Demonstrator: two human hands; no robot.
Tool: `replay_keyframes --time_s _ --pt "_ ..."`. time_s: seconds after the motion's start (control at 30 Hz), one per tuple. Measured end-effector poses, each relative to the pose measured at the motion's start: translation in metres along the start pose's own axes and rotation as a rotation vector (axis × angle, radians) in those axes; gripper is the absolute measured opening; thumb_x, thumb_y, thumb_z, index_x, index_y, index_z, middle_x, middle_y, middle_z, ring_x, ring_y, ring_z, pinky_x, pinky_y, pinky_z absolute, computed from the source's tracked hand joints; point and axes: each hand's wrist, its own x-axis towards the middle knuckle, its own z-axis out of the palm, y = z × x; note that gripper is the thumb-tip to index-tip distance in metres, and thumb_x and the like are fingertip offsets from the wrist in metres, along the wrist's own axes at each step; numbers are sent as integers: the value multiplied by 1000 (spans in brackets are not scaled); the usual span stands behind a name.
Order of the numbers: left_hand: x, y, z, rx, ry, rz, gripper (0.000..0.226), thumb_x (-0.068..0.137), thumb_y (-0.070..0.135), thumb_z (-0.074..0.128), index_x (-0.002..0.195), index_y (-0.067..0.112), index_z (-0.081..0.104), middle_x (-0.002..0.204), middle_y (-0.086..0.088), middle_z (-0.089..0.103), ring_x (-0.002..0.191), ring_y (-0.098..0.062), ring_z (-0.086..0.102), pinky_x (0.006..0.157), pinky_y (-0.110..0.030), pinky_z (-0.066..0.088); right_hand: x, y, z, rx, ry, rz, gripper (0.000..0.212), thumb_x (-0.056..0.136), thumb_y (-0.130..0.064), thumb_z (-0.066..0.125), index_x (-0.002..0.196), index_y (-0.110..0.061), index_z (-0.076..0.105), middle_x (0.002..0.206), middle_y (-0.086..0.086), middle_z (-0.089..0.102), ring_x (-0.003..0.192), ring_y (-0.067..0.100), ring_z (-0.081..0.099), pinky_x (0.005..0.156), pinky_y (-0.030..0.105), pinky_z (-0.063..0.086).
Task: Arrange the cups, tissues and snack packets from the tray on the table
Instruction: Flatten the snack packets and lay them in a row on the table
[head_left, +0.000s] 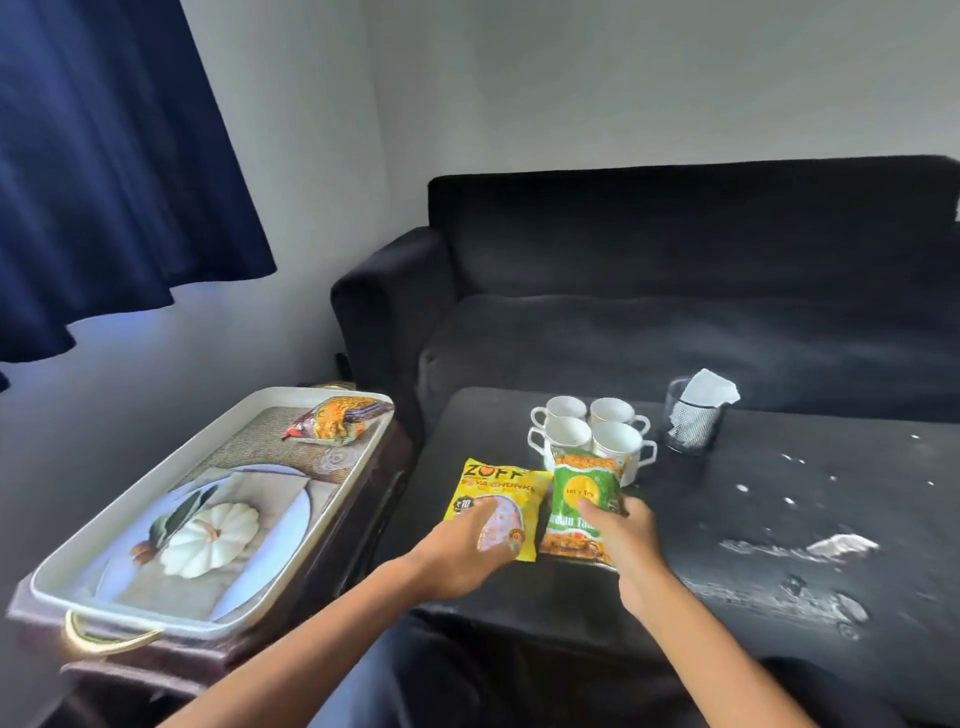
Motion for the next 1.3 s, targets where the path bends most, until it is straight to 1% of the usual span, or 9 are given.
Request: replay_keyframes --time_s 0.1,0.2,0.3,0.4,0.67,0.83,0.97,1.13,1.3 --pt "-1 -7 6 125 -36 -29 76 94 45 49 154 19 11 161 2 15 147 -18 16 119 -37 19 7 9 -11 -69 9 90 31 83 -2 65 112 3 55 106 20 65 94 33 63 76 36 48" --pt "-3 -12 8 232 -56 -46 76 95 48 46 154 22 6 162 4 9 148 -18 12 119 -41 18 12 16 -16 -115 35 128 28 83 2 61 111 5 56 107 22 65 94 33 63 75 35 47" --pt "-4 -12 8 279 -60 -49 75 95 49 44 154 22 6 162 3 9 148 -20 13 118 -43 19 18 18 -13 -121 64 130 27 85 1 59 111 5 56 107 22 65 94 33 64 73 33 48" --pt "-3 -11 8 301 -68 -40 75 95 50 43 154 22 5 162 3 8 148 -20 13 118 -45 19 21 20 -6 -146 76 116 31 83 0 61 113 1 54 107 19 66 93 31 65 80 40 55" --pt "-2 -14 10 336 -85 -9 75 96 50 43 154 21 6 162 2 7 148 -22 14 118 -44 20 21 28 7 -258 106 64 32 83 -4 60 114 -4 56 116 19 58 97 32 61 85 43 54" --pt "-2 -14 11 358 -81 -1 69 95 50 44 151 25 13 160 1 17 145 -24 22 115 -46 25 23 28 8 -267 159 88 49 82 -8 62 129 -6 47 128 18 48 108 33 55 85 39 49" --pt "-1 -13 10 390 -71 11 67 94 51 44 150 26 17 160 0 18 144 -24 23 113 -47 26 19 25 9 -297 266 104 47 83 -15 61 127 -10 46 132 16 39 116 36 47 100 51 41" --pt "2 -13 -1 438 10 36 68 94 50 44 151 24 16 159 -1 19 142 -26 26 112 -47 27 3 17 21 -460 382 -134 35 83 -12 57 117 -15 50 130 14 42 123 35 36 102 50 28" --pt "7 -19 -28 417 164 37 69 93 50 45 150 24 18 158 0 21 142 -25 27 113 -48 27 -19 15 49 -657 285 -539 34 77 0 58 109 -12 57 118 13 50 118 33 38 92 46 32"
